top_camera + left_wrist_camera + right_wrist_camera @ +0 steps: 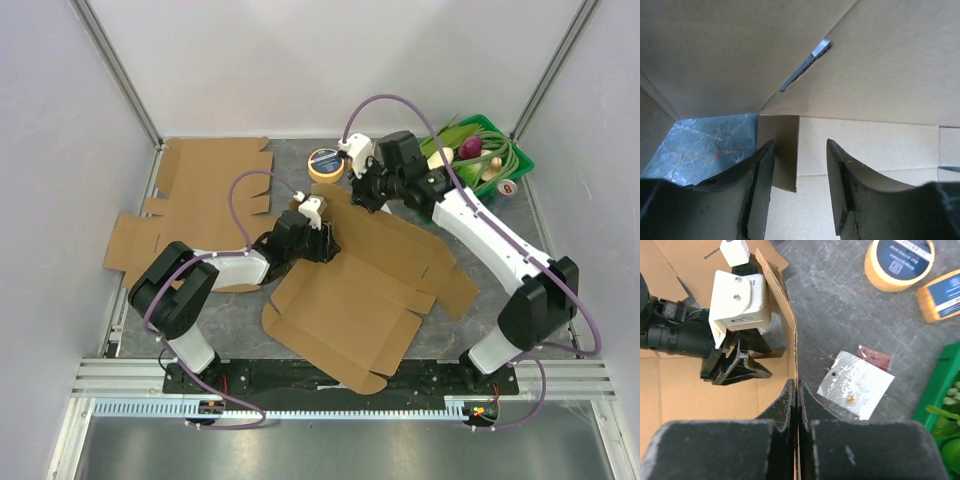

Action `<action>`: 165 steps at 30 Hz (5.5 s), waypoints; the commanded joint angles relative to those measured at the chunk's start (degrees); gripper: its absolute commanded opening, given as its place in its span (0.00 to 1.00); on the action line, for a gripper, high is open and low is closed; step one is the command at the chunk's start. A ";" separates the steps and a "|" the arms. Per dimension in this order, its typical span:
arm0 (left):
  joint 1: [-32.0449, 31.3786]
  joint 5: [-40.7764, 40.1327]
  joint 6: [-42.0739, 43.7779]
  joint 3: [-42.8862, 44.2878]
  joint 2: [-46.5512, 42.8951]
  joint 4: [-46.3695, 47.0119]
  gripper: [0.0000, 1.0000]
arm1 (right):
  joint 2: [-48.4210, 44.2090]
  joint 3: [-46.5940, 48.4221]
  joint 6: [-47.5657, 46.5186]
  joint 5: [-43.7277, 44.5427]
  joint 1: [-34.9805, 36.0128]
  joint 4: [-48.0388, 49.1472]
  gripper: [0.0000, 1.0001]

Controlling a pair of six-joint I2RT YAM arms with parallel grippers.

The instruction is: Fold the paper box

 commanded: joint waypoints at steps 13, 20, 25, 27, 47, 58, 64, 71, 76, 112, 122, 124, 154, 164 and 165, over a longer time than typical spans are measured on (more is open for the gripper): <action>0.32 -3.15 -4.92 -19.00 -32.57 12.90 0.65 | -11.67 -18.66 -20.54 23.53 14.05 18.76 0.00; 0.67 -11.42 3.86 -9.43 -35.41 2.88 0.83 | -12.20 -19.02 -24.15 22.65 14.84 18.85 0.00; 0.67 -11.07 9.31 -4.85 -31.72 1.82 0.82 | -12.11 -18.05 -24.68 21.34 14.76 18.85 0.00; 0.67 -8.02 11.86 -4.41 -30.31 2.78 0.79 | -12.02 -17.70 -24.68 20.99 14.76 18.77 0.00; -0.38 -11.94 13.37 -0.71 -20.90 6.21 0.02 | -7.54 3.63 29.42 42.54 14.41 -11.62 0.70; -1.97 -18.01 7.74 -0.10 -20.55 4.81 0.02 | -27.39 -22.18 100.69 27.94 13.96 3.48 0.89; -2.49 -18.01 7.83 -1.24 -22.30 5.25 0.02 | -28.91 -29.84 121.04 38.73 13.96 13.32 0.93; -3.99 -19.68 7.74 -2.48 -22.83 6.83 0.02 | -23.98 -28.33 124.03 43.65 13.96 13.40 0.85; -4.87 -20.82 8.09 -3.26 -23.45 7.88 0.02 | -22.66 -28.95 126.22 47.51 13.88 12.44 0.67; -7.33 -16.59 -8.23 -14.06 -32.93 2.01 0.54 | -34.35 -51.89 102.41 43.48 6.67 40.83 0.00; -6.89 -23.63 -21.26 -12.59 -22.85 -8.99 0.14 | -33.73 -51.97 102.85 41.55 5.79 41.88 0.00; -6.98 -26.70 -21.26 -9.87 -18.29 -9.95 0.11 | -33.82 -51.97 102.76 41.64 5.79 41.88 0.00; -8.21 -15.91 -14.06 -10.29 -14.98 3.22 0.27 | -41.11 -64.10 87.21 39.26 5.53 46.36 0.00; -8.12 -18.97 -7.21 -8.64 -29.08 -11.88 0.75 | -40.94 -64.45 88.26 38.65 5.53 47.50 0.00; -8.21 -20.37 -6.59 -7.76 -27.25 -12.68 0.77 | -40.94 -64.37 88.43 38.65 5.53 47.68 0.00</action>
